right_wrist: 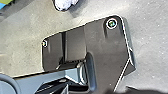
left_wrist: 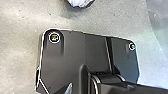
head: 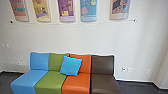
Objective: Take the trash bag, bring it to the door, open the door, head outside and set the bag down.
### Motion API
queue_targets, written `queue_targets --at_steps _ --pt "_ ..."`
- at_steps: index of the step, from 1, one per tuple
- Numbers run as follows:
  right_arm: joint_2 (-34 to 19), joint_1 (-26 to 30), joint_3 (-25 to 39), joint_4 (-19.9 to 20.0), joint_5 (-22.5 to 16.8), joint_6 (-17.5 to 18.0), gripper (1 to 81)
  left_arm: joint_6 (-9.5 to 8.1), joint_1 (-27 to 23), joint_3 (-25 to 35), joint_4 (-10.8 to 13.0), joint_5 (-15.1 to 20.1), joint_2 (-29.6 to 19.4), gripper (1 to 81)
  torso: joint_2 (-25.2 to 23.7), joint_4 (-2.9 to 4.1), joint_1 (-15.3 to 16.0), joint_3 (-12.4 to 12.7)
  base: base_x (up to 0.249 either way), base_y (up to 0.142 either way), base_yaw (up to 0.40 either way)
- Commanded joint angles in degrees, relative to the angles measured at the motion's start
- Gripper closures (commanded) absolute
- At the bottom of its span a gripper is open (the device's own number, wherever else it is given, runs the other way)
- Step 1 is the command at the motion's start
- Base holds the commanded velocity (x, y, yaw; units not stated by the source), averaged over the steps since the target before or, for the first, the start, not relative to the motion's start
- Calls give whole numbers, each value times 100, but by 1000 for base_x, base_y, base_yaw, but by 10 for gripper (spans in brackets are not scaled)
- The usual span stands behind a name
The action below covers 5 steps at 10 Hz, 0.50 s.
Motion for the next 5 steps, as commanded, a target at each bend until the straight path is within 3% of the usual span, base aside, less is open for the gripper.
queue_targets --at_steps 1,5 --pt "-591 502 640 36 -414 96 10 15 -495 58 -231 330 -185 10 -556 0 358 0 0 0 0" --pt "-899 625 790 159 -432 96 10 15 -583 67 -328 338 -159 10 -1362 0 865 -6 0 0 0"
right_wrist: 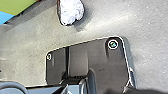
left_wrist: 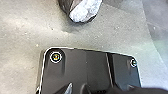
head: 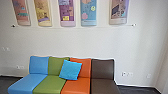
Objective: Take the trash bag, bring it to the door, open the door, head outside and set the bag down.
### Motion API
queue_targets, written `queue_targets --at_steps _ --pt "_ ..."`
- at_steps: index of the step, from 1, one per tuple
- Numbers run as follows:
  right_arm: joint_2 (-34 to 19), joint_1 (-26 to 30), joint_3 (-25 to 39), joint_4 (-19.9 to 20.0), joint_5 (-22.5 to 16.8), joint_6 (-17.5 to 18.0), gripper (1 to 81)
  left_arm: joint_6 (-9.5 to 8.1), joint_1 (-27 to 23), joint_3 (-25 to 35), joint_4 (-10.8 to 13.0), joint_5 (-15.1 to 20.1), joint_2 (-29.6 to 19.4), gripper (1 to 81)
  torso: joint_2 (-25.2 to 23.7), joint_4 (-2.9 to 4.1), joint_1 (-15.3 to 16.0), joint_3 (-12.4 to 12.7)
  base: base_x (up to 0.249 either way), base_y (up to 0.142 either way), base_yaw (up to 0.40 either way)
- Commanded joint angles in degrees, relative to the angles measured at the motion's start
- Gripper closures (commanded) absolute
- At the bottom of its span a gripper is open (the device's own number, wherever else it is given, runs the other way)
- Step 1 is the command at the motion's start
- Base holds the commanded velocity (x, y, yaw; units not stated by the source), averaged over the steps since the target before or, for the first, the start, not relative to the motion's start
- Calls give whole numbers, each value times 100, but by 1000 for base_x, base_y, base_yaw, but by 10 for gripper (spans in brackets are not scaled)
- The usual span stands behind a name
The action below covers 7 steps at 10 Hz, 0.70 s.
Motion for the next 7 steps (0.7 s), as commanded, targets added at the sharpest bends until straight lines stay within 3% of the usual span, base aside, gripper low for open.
queue_targets --at_steps 1,3,6,7 --pt "-302 411 199 130 -331 29 10 15 -449 63 -71 298 -84 10 -532 0 345 -495 0 0 0" --pt "-460 507 367 210 -340 29 10 15 -449 63 -71 298 -75 10 -870 0 544 -671 0 0 0" --pt "-750 622 657 359 -348 29 10 15 -485 37 -114 289 -75 10 -1439 0 905 -1206 0 0 0" --pt "-803 657 674 404 -348 29 10 15 -537 37 -229 289 -75 10 -1648 0 1040 -1406 0 0 0"
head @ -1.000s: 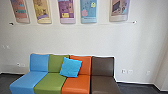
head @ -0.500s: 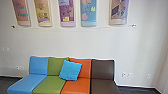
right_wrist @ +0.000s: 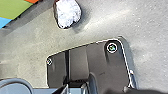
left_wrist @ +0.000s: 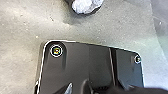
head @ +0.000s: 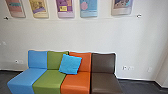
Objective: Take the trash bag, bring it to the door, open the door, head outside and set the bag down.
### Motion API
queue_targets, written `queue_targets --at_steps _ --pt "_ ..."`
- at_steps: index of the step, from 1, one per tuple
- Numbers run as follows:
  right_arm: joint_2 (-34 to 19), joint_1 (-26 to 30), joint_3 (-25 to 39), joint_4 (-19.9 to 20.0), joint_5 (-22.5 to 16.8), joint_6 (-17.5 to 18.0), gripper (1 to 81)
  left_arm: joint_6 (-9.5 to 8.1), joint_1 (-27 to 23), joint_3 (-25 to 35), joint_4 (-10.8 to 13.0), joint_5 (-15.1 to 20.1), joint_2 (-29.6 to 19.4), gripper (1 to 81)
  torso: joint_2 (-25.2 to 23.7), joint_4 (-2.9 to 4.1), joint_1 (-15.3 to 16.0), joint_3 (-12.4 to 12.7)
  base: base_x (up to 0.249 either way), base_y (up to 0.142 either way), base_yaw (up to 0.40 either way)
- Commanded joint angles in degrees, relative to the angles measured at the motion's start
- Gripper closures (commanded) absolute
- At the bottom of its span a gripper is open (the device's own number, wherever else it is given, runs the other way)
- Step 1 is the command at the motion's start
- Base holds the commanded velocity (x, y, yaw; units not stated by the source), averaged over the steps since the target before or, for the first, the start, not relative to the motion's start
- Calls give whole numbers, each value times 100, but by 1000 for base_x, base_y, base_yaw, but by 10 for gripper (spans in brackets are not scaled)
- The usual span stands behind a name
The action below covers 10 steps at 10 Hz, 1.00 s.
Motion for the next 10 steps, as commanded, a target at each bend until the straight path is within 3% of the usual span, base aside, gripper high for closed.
queue_targets --at_steps 1,3,7,8,10 --pt "-463 410 246 186 -354 2 10 15 -595 49 -306 318 -115 10 -568 0 367 -535 0 0 0" --pt "-578 428 387 204 -345 11 10 15 -841 102 -420 634 -123 10 -951 0 610 -895 0 0 0" --pt "-683 550 466 283 -354 2 10 15 -1262 164 -613 924 -167 10 -1779 0 1147 -1686 0 0 0" --pt "-753 603 527 301 -371 2 10 15 -1403 164 -675 968 -185 10 -1991 0 1285 -1349 0 0 0" --pt "-929 647 686 318 -371 2 10 15 -1668 164 -763 1197 -211 10 -2334 0 1515 -1572 0 0 0"
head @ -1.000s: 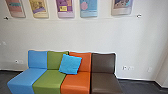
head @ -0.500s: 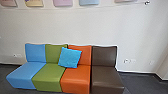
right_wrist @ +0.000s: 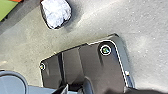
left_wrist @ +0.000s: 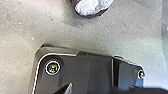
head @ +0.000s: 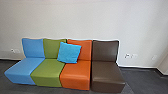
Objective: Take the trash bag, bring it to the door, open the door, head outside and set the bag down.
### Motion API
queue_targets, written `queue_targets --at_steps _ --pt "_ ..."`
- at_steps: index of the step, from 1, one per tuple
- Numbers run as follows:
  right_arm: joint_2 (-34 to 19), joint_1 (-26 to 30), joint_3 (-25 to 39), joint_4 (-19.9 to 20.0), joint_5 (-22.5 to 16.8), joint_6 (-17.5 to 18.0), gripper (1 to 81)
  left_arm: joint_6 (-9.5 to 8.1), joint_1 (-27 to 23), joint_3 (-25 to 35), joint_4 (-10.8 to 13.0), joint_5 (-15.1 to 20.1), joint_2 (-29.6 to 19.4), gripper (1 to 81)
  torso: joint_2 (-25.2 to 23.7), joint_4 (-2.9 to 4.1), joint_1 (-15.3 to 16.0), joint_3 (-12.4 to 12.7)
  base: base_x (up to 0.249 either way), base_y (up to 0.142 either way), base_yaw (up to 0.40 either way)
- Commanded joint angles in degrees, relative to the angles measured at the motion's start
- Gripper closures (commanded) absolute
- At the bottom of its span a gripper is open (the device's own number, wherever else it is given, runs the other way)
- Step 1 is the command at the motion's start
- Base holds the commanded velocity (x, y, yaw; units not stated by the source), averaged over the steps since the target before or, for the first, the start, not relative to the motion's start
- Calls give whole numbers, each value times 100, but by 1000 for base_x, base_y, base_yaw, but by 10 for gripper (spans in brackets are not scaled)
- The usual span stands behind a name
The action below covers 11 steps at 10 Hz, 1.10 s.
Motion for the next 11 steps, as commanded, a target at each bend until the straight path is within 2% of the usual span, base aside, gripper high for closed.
queue_targets --at_steps 1,3,6,7,8,11 --pt "-461 254 239 129 -397 2 10 15 -635 55 -230 582 -189 10 -553 0 358 4 0 0 0" --pt "-505 271 239 155 -397 2 10 15 -846 47 -309 792 -180 10 -964 0 616 -19 0 0 0" --pt "-558 359 301 182 -397 2 10 15 -1145 47 -423 915 -207 10 -1548 0 983 -22 0 0 0" --pt "-592 376 336 182 -397 10 10 15 -1241 47 -432 1082 -207 10 -1777 0 1128 -22 0 0 0" --pt "-628 412 380 182 -414 2 10 15 -1304 29 -493 1091 -207 10 -1961 0 1244 -317 0 0 0" --pt "-786 631 600 191 -555 2 10 15 -1470 12 -625 1135 -233 10 -2496 0 1569 -815 0 0 0"
